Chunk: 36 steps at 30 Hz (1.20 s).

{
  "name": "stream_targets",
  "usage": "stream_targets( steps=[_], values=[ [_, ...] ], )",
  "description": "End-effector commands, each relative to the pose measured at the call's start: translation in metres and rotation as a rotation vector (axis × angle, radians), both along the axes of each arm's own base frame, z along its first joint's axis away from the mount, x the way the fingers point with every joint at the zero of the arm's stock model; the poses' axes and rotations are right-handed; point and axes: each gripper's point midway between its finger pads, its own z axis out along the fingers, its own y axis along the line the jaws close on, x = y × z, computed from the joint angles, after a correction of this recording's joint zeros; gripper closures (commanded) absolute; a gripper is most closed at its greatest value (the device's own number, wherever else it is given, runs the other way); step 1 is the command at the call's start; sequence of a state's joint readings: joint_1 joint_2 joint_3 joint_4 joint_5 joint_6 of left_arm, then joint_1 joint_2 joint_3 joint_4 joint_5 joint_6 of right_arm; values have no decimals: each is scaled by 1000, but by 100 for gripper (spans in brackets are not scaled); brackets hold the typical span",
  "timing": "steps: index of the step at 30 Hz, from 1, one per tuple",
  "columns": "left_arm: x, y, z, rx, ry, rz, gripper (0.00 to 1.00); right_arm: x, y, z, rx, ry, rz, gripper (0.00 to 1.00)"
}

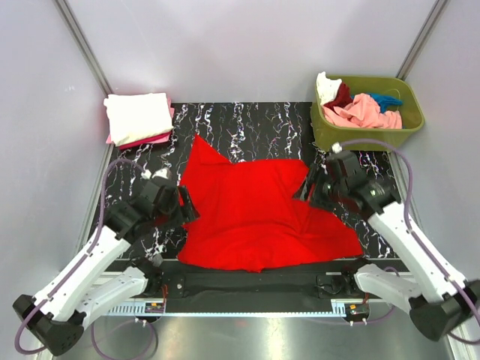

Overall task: Fold and stack the t-shirts
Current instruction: Flatten the tshirt out

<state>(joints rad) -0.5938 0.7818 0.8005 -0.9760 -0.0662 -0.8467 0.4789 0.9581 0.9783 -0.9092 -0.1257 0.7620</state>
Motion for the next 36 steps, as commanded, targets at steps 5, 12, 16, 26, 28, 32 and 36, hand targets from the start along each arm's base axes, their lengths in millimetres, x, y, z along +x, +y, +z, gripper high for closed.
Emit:
stream_targets(
  steps=[5,12,16,26,28,32,36],
  values=[
    [28,21,28,211,-77,-31,21,104,-12,-13,-382,-39,-21,41],
    [27,40,30,258,-146,-26,18,180,-29,-70,-582,73,-55,44],
    [27,44,36,247,-199,-14,17,211,-41,-104,-646,136,-47,49],
    [30,42,29,256,-180,-22,20,230,-50,-137,-652,194,-45,55],
    [30,42,30,253,-184,-19,20,229,-48,-142,-643,201,-39,57],
    [31,42,28,257,-181,-17,20,228,-50,-146,-649,201,-37,59],
    [31,42,27,260,-174,-19,21,227,-51,-152,-659,208,-30,63]
  ],
)
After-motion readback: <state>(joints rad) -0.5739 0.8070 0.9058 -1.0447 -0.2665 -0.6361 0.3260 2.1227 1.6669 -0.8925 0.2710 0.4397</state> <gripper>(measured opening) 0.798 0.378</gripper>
